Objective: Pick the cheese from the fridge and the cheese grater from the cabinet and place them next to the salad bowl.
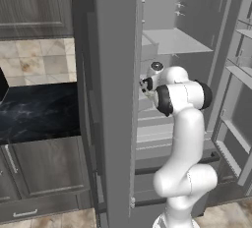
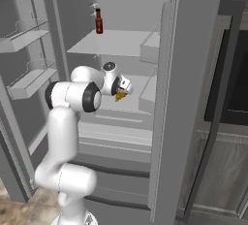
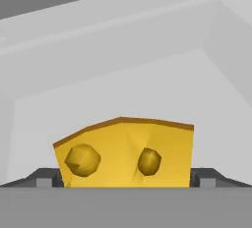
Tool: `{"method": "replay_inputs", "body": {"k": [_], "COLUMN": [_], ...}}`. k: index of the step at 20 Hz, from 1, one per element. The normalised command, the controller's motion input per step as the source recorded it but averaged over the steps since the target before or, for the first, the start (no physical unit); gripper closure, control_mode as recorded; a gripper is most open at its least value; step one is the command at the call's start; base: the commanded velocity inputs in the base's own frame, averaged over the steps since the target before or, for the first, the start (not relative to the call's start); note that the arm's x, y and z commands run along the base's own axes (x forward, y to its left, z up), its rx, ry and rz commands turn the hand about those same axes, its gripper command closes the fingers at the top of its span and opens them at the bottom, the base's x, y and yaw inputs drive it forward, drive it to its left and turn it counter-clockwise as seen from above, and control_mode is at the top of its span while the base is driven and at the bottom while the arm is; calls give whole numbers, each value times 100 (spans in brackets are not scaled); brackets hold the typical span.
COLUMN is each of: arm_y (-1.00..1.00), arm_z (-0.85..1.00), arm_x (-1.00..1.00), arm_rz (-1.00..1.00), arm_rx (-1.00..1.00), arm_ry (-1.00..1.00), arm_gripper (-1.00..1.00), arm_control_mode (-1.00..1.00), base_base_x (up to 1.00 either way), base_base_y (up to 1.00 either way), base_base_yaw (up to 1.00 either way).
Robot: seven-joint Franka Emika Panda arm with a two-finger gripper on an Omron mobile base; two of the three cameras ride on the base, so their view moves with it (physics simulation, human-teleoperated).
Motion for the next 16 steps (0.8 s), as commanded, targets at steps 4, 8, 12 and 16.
{"method": "replay_inputs", "body": {"k": [4, 8, 12, 16], "arm_y": [0, 0, 0, 1], "arm_z": [-20, -29, -27, -31], "arm_x": [-27, -2, 0, 0], "arm_rz": [8, 7, 6, 6], "arm_rx": [0, 0, 0, 1], "arm_ry": [0, 0, 0, 1], "arm_gripper": [-100, -100, 100, 100], "arm_control_mode": [-100, -100, -100, -100], "base_base_x": [0, 0, 0, 0], "base_base_y": [0, 0, 0, 0], "base_base_yaw": [0, 0, 0, 0]}}
